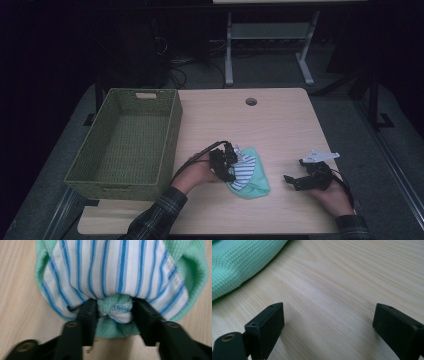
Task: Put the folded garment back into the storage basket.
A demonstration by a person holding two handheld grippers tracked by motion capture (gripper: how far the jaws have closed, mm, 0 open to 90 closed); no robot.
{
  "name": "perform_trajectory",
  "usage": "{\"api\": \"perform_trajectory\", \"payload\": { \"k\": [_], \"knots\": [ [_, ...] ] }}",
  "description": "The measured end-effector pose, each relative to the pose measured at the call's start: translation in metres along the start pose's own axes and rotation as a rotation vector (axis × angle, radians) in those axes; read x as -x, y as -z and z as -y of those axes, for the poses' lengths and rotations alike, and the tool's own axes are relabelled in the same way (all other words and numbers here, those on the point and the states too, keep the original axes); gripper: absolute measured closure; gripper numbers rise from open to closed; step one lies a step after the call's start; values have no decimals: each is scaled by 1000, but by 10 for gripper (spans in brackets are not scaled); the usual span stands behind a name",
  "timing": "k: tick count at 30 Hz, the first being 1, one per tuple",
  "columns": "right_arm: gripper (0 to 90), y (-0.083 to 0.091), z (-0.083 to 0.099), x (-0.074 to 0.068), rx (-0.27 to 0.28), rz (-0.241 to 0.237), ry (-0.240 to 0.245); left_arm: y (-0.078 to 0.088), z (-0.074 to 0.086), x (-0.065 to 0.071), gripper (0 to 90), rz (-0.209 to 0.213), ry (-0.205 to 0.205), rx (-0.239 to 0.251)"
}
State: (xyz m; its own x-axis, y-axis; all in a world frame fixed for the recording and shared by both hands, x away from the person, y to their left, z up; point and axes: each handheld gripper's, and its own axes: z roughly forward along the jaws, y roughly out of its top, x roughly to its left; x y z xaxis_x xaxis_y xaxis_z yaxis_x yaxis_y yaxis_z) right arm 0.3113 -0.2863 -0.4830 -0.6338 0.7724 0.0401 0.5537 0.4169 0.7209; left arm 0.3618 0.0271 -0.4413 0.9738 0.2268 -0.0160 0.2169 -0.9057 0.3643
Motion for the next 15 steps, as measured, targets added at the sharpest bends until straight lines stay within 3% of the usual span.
{"api": "perform_trajectory", "payload": {
  "k": [2,6,15],
  "knots": [
    [98,0,0,0,0,1,-2,1,-1,-1,661,-1,6,-5],
    [98,0,0,0,0,2,-3,1,-4,-2,744,3,3,-33],
    [98,0,0,0,1,0,-4,2,-2,-1,775,3,5,-16]
  ]
}}
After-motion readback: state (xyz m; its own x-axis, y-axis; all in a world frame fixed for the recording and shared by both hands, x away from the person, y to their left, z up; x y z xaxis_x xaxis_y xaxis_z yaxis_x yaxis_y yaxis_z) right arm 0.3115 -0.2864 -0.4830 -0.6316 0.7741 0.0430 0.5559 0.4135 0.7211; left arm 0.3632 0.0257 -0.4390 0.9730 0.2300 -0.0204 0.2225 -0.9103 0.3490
